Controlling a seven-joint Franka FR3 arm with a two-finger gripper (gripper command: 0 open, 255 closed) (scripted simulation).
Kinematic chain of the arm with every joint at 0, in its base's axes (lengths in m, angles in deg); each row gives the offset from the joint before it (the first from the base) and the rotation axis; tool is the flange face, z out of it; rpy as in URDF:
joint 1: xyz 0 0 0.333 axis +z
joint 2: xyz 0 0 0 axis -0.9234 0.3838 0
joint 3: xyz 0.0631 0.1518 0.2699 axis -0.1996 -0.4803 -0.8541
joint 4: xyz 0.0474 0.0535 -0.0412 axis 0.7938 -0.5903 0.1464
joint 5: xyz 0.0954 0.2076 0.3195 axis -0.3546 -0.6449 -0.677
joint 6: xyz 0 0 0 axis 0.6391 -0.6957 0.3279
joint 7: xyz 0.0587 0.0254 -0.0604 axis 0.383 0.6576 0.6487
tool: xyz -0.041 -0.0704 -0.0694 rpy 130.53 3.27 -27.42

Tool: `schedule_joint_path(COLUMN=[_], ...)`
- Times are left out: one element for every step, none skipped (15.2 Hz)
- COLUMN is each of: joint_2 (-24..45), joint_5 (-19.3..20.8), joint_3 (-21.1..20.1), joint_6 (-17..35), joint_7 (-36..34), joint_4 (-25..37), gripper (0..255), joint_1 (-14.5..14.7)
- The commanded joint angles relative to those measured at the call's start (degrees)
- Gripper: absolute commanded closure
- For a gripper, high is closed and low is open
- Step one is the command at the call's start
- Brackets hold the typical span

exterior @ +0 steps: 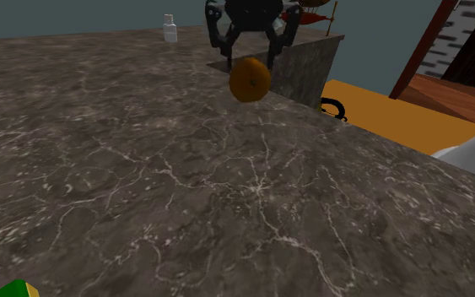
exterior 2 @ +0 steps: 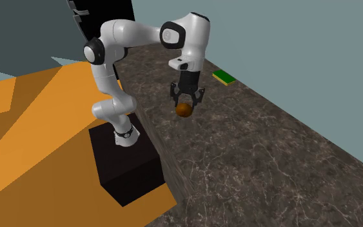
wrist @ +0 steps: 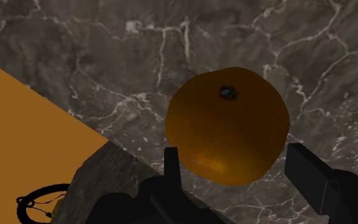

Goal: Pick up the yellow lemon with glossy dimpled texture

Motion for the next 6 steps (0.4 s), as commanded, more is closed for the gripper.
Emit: schedule_joint_path(joint_2=[0.7,1.2,1.6,2.1,2.2,2.2], joint_5=[0.4,0.7,1.0,1.3,1.3,1.3], joint_3=[-0.3,-0.6,-0.8,-1.1,-1.1,-1.1], joint_6=[-1.6,-2.4,-3.2,-4.0,-4.1,-4.1], joint_7=[0.0,0.0,0.0,0.0,0.0,0.0], joint_4=[2.1,3.3,4.5,5.7,5.9,5.9], gripper=[255,255,255,255,255,255], joint_1=[-0.3,-0.5,-0.6,-0.8,-0.8,-0.8])
